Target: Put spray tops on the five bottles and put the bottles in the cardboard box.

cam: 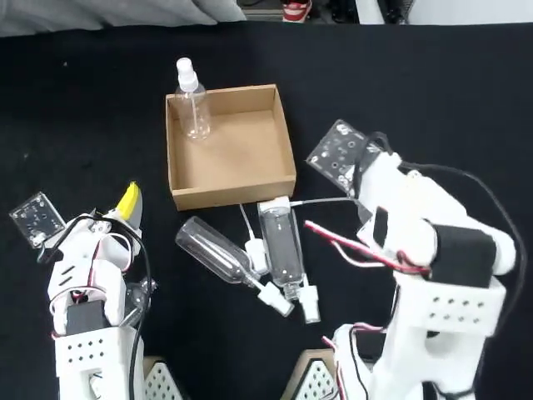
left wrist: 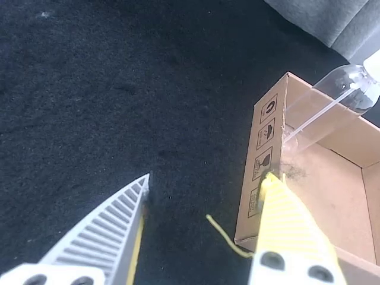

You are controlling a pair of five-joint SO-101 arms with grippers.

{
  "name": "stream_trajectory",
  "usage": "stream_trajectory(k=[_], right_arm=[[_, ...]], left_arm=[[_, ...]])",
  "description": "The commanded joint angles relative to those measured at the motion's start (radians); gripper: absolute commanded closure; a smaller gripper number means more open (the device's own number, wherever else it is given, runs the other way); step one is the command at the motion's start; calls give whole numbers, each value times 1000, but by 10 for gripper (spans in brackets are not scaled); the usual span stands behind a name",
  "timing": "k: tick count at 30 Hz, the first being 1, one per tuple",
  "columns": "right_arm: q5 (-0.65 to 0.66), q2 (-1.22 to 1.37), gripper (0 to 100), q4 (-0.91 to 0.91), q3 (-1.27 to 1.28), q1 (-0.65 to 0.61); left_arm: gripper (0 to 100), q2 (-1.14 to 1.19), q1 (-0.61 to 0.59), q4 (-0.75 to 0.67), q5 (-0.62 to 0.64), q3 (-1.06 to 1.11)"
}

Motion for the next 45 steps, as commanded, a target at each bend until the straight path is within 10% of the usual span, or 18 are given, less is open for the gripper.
stream_trajectory(k=[1,14,29,45], right_arm=[[-104,-48,983,12,-2,-25],[-310,-153,983,-149,194,-26],[-551,-358,985,-436,588,-18],[-727,-360,983,-534,639,172]], left_arm=[[726,-12,-5,-3,-2,-15],[726,-12,2,143,101,-166],[727,-3,13,382,-216,-417],[811,0,377,586,-543,-561]])
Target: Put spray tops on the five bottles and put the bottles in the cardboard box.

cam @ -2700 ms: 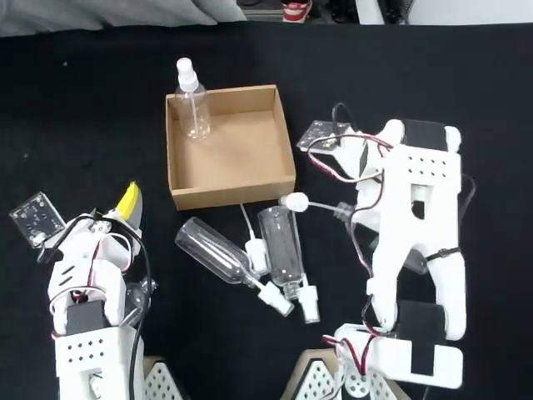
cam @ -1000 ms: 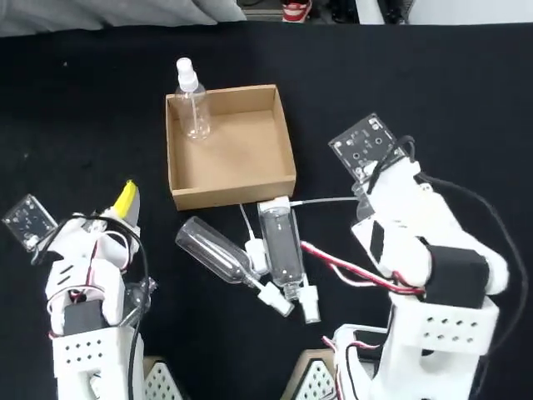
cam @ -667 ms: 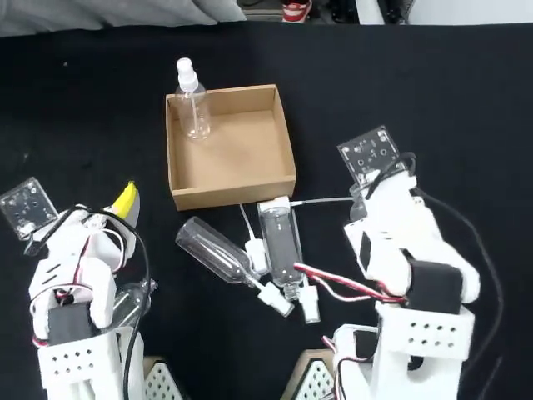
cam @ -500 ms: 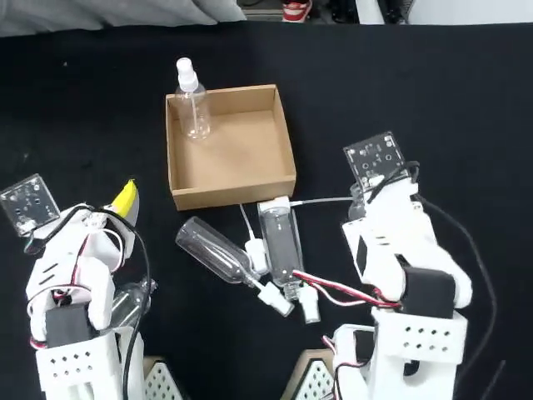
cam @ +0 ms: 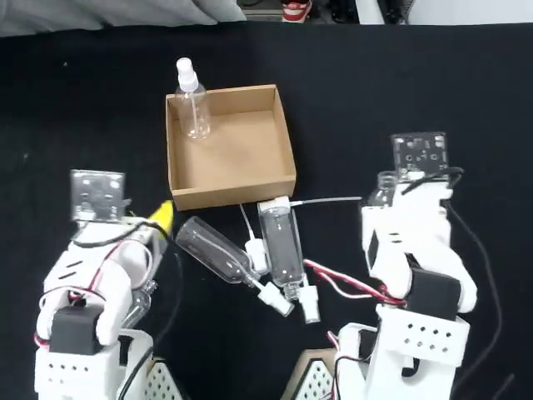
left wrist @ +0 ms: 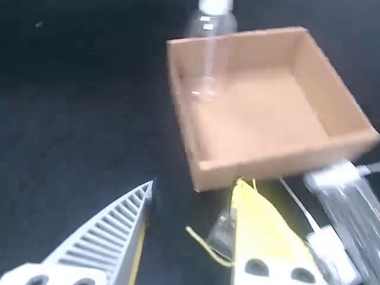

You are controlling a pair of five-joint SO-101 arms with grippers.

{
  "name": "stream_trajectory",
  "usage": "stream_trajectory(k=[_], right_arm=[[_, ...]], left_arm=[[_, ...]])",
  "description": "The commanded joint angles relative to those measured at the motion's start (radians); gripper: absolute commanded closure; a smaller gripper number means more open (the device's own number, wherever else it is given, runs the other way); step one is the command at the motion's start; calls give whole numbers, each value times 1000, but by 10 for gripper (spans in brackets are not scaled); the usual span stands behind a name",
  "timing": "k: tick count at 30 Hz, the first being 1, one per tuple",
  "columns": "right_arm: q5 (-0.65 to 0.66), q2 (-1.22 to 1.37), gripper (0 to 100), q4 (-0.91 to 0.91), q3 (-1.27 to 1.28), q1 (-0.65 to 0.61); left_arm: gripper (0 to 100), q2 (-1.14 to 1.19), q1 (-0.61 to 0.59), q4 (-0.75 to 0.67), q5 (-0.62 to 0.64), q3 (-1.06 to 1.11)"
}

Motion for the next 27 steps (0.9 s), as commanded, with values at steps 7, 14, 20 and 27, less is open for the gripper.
stream_trajectory(k=[7,14,20,27], right_arm=[[-17,-24,983,-161,119,170],[-94,-21,983,-244,163,284],[-104,-19,983,-267,163,339],[-143,-18,983,-287,157,410]], left_arm=[[812,60,277,126,-189,-107],[754,209,390,124,-267,-110],[719,285,463,124,-345,-102],[719,411,587,117,-417,-124]])
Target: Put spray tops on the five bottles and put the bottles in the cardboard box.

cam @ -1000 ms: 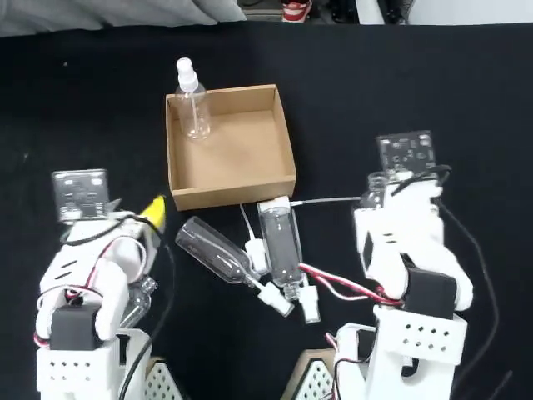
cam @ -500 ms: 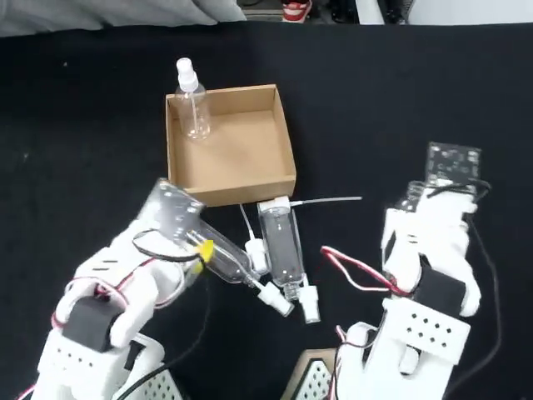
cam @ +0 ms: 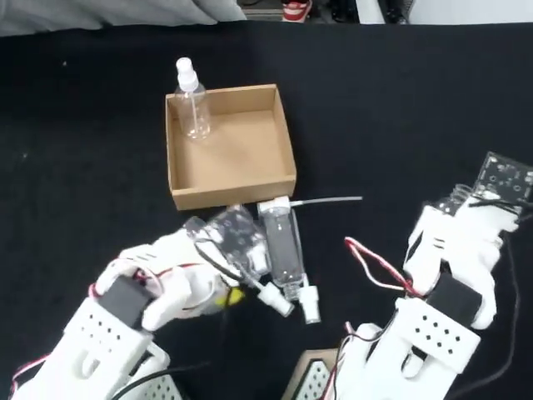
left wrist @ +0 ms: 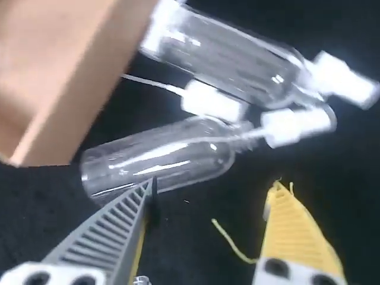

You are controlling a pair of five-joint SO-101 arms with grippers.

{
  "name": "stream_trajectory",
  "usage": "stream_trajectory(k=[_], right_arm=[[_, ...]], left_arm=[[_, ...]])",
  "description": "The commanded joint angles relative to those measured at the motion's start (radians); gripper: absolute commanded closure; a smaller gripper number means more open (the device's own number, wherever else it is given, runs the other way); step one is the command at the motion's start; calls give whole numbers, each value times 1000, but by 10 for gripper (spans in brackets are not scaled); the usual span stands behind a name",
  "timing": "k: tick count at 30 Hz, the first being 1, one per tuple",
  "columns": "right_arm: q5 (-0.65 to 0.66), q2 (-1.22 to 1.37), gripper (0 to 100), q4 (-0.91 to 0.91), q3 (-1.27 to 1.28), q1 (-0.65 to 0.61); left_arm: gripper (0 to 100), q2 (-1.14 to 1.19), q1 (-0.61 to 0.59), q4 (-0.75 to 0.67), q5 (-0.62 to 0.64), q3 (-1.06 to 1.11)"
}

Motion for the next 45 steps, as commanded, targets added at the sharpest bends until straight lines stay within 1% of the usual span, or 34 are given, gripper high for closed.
stream_trajectory(k=[1,9,11,14,17,19,23,26,31,34,37,39,42,45], right_arm=[[-12,-18,983,-37,-12,54],[-14,-16,983,-28,-41,104],[-14,-16,983,-23,-54,121],[-14,-16,983,-8,-82,149],[-14,12,983,15,-122,157],[-11,68,983,31,-163,161],[-12,237,983,72,-285,206],[-14,340,983,101,-357,224],[-14,463,982,106,-432,245],[-14,542,982,106,-478,270],[-14,644,982,106,-535,307],[-14,713,982,106,-573,327],[-14,800,982,106,-622,347],[-14,855,982,106,-651,356]], left_arm=[[719,98,93,-5,-44,-84],[718,330,220,-5,-49,-225],[719,377,251,-5,-74,-248],[719,434,282,-6,-103,-269],[716,482,300,-8,-104,-295],[716,508,309,-8,-106,-314],[718,546,320,-12,-158,-337],[718,571,315,-66,-160,-329],[715,624,320,-91,-164,-337],[718,654,320,-115,-213,-337],[718,684,320,-155,-224,-331],[717,707,321,-161,-226,-340],[719,740,335,-155,-279,-358],[719,772,349,-161,-301,-366]])
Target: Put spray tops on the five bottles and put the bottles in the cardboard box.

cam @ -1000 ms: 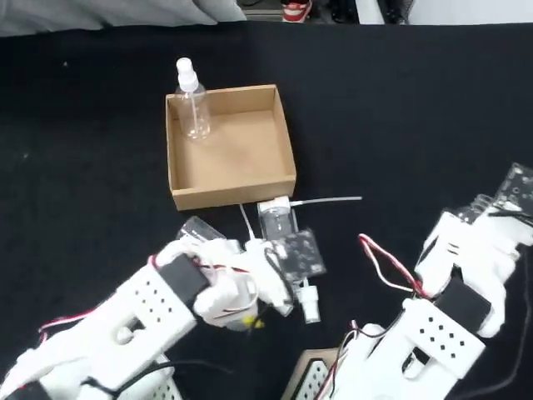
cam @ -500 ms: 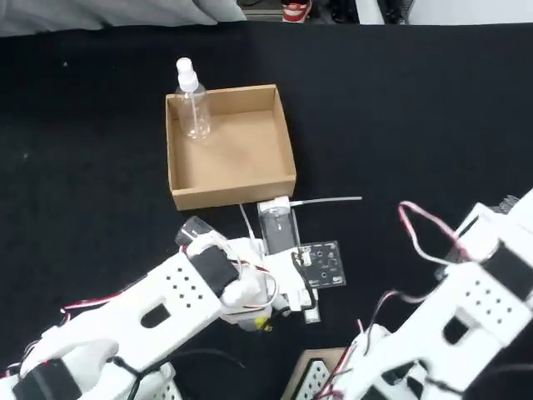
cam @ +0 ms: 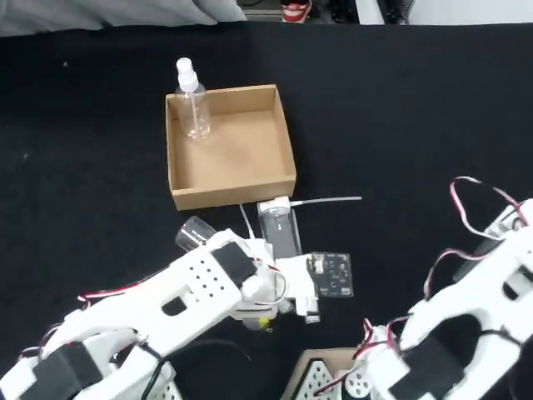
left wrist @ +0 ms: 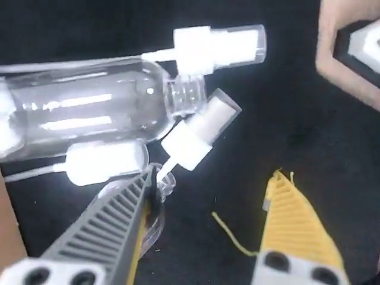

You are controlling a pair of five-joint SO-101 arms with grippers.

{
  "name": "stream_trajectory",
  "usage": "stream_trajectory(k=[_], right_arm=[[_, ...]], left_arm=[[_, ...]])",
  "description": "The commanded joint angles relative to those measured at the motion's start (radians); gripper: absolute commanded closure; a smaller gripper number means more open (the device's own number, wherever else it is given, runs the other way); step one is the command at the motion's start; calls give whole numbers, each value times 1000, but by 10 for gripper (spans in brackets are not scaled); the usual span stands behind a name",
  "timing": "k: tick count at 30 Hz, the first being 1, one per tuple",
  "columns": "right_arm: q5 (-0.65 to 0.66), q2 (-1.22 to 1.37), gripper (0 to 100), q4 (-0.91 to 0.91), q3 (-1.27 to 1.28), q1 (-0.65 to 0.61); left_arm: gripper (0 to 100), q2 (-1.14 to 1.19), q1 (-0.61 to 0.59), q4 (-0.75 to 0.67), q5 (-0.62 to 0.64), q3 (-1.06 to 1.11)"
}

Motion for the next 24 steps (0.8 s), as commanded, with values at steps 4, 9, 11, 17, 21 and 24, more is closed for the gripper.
stream_trajectory(k=[4,9,11,17,21,24], right_arm=[[-9,45,982,2,-91,37],[-9,50,982,0,-90,37],[-6,50,982,-2,-90,37],[-5,50,982,-2,-85,37],[-2,50,982,0,-84,35],[0,50,982,0,-84,35]], left_arm=[[719,60,48,-15,-46,-90],[719,115,48,-15,-104,-119],[719,144,48,-14,-124,-128],[719,222,48,-15,-166,-173],[719,259,48,-15,-172,-208],[719,285,48,-14,-212,-229]])
